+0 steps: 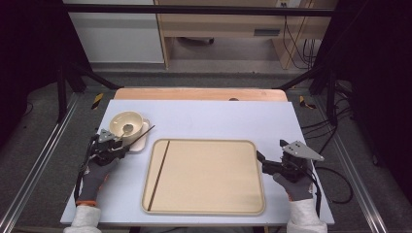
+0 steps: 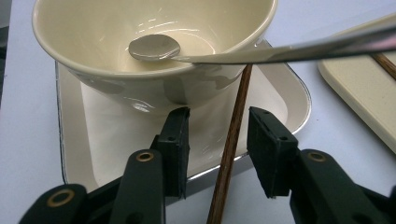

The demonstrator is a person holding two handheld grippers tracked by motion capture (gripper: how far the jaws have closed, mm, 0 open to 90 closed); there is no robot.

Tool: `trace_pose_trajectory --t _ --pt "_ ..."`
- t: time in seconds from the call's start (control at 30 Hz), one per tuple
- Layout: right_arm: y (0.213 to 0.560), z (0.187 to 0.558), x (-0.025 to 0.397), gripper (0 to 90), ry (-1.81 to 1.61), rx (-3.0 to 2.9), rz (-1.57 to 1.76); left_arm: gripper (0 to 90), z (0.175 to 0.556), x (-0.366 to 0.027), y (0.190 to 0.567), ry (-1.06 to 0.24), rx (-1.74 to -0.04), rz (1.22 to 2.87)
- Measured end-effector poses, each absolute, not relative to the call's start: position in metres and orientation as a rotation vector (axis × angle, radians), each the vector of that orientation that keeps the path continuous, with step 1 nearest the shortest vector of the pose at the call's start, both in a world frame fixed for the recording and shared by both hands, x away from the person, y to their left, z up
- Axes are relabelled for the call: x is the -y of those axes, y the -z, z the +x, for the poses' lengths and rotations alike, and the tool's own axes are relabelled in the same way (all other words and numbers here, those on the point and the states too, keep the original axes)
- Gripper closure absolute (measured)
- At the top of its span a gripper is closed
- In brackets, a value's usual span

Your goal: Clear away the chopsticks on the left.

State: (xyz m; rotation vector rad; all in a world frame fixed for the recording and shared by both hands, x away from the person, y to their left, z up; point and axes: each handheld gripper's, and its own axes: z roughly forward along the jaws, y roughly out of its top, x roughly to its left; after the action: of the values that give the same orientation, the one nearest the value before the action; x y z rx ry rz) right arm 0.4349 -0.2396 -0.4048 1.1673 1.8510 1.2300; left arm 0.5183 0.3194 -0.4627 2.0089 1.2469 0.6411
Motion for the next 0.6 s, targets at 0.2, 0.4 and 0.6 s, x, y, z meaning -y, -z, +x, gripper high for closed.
trace_pose_trajectory --t 0.2,0.4,0.6 --pt "0.4050 0.4348 0.2391 9.6 -1.228 -1.853 1.169 68.8 0.5202 -0.3202 0.4648 -0.612 -1.263 1.993" --pt "0.4051 0.4348 0.2390 9.6 -1.227 -1.852 1.170 75.8 0.5202 -0.3195 0.4651 -0.590 -1.268 1.987" --pt "0.4050 0.4346 0.2392 9.6 -1.228 -1.851 1.170 79.8 0.5194 -0.3189 0.4646 -0.580 -1.269 1.986"
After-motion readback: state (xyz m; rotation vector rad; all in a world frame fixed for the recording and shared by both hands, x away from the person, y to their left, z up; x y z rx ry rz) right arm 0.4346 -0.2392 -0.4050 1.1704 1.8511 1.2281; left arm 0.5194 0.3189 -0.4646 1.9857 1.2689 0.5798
